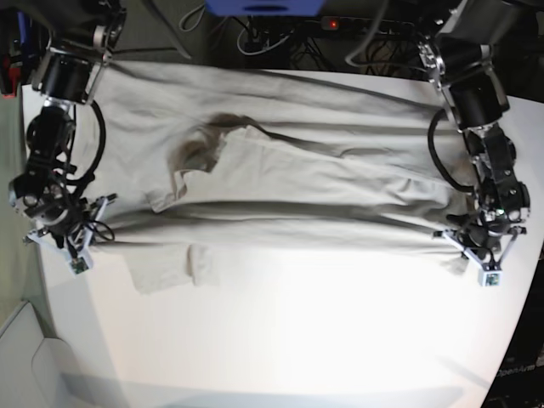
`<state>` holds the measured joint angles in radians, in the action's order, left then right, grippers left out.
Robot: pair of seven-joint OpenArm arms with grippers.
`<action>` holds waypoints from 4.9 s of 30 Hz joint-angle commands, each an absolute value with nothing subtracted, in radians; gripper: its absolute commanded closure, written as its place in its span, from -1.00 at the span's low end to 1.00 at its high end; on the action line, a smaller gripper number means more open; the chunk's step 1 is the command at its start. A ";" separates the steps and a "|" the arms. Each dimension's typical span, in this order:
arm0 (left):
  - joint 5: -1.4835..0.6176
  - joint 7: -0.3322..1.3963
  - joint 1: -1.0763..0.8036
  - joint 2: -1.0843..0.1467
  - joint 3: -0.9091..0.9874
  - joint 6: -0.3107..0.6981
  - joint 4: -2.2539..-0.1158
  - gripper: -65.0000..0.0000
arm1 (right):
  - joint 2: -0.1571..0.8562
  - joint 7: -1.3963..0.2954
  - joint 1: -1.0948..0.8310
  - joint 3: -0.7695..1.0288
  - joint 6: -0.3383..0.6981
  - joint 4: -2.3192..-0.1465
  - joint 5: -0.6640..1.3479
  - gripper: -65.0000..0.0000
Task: Layout the t-shirt on the table in an organized manner, then fold the t-shirt properly
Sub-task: 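Lift the hem edge with both grippers and fold it toward the collar, then lay the hem edge over the folded strip and pull it taut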
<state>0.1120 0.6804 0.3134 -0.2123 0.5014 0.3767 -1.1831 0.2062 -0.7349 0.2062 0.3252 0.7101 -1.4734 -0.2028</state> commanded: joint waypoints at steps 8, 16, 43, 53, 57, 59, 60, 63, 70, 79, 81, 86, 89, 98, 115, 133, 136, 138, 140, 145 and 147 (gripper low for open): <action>0.113 0.716 0.340 -0.229 0.509 0.417 -1.216 1.00 | 0.180 -0.774 0.084 0.331 0.698 -1.747 -0.205 0.96; 0.114 0.730 0.298 -0.229 0.510 0.446 -1.290 1.00 | 0.140 -0.774 -0.104 0.331 0.698 -1.962 -0.205 0.96; 0.113 0.794 0.145 -0.225 0.512 0.449 -1.521 1.00 | 0.139 -0.900 -0.196 0.441 0.698 -1.977 -0.153 0.87; 0.113 0.786 0.153 -0.223 0.512 0.449 -1.514 1.00 | 0.134 -1.020 -0.125 0.337 0.698 -2.017 -0.153 -0.15; 0.113 0.786 0.154 -0.223 0.512 0.449 -1.514 1.00 | 0.130 -1.072 -0.097 0.268 0.698 -2.015 -0.153 -0.15; 0.113 0.786 0.154 -0.223 0.512 0.449 -1.514 1.00 | 0.104 -1.081 -0.082 0.259 0.698 -2.012 -0.154 -0.15; 0.113 0.786 0.154 -0.223 0.512 0.449 -1.514 1.00 | 0.094 -1.082 -0.077 0.259 0.698 -2.011 -0.154 -0.15; 0.113 0.786 0.153 -0.223 0.512 0.449 -1.514 1.00 | 0.084 -1.079 -0.076 0.257 0.698 -2.006 -0.154 -0.15; 0.113 0.786 0.153 -0.223 0.512 0.449 -1.512 1.00 | 0.059 -1.059 -0.070 0.257 0.698 -1.936 -0.154 -0.15; 0.113 0.785 0.154 -0.223 0.512 0.449 -1.512 1.00 | 0.039 -1.055 -0.070 0.257 0.698 -1.893 -0.154 -0.14; 0.113 0.785 0.154 -0.223 0.512 0.449 -1.512 1.00 | 0.030 -1.055 -0.068 0.257 0.698 -1.867 -0.154 -0.14; 0.113 0.785 0.154 -0.223 0.512 0.449 -1.512 1.00 | 0.027 -1.053 -0.068 0.257 0.698 -1.850 -0.154 -0.14; 0.113 0.785 0.154 -0.223 0.512 0.449 -1.512 1.00 | 0.025 -1.026 -0.068 0.257 0.698 -1.847 -0.154 0.05; 0.113 0.785 0.154 -0.222 0.512 0.449 -1.512 1.00 | 0.030 -0.992 -0.068 0.255 0.698 -1.773 -0.154 0.77; 0.113 0.792 0.154 -0.223 0.513 0.449 -1.523 1.00 | 0.051 -1.029 -0.056 0.262 0.698 -1.926 -0.156 0.95; -0.013 0.796 0.153 -0.226 0.576 0.449 -1.520 1.00 | 0.054 -1.052 -0.085 0.199 0.698 -1.977 -0.154 0.12; -0.013 0.796 0.153 -0.225 0.576 0.449 -1.520 1.00 | 0.051 -1.047 -0.074 0.189 0.698 -1.926 -0.154 -0.28; -0.013 0.796 0.153 -0.225 0.576 0.449 -1.520 1.00 | 0.051 -1.043 -0.053 0.189 0.698 -1.880 -0.154 -0.41; -0.013 0.796 0.153 -0.225 0.576 0.449 -1.520 1.00 | 0.053 -1.041 -0.035 0.194 0.698 -1.830 -0.154 -0.43; -0.013 0.796 0.153 -0.226 0.578 0.449 -1.520 1.00 | 0.056 -1.007 -0.016 0.194 0.698 -1.787 -0.154 -0.38; -0.013 0.796 0.153 -0.226 0.578 0.449 -1.520 1.00 | 0.056 -0.993 -0.012 0.194 0.698 -1.774 -0.154 -0.30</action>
<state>-0.0055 0.8127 0.1307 -0.2131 0.5743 0.4526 -1.5036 0.0498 -1.0046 -0.0261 0.1925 0.7097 -1.7626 -0.1562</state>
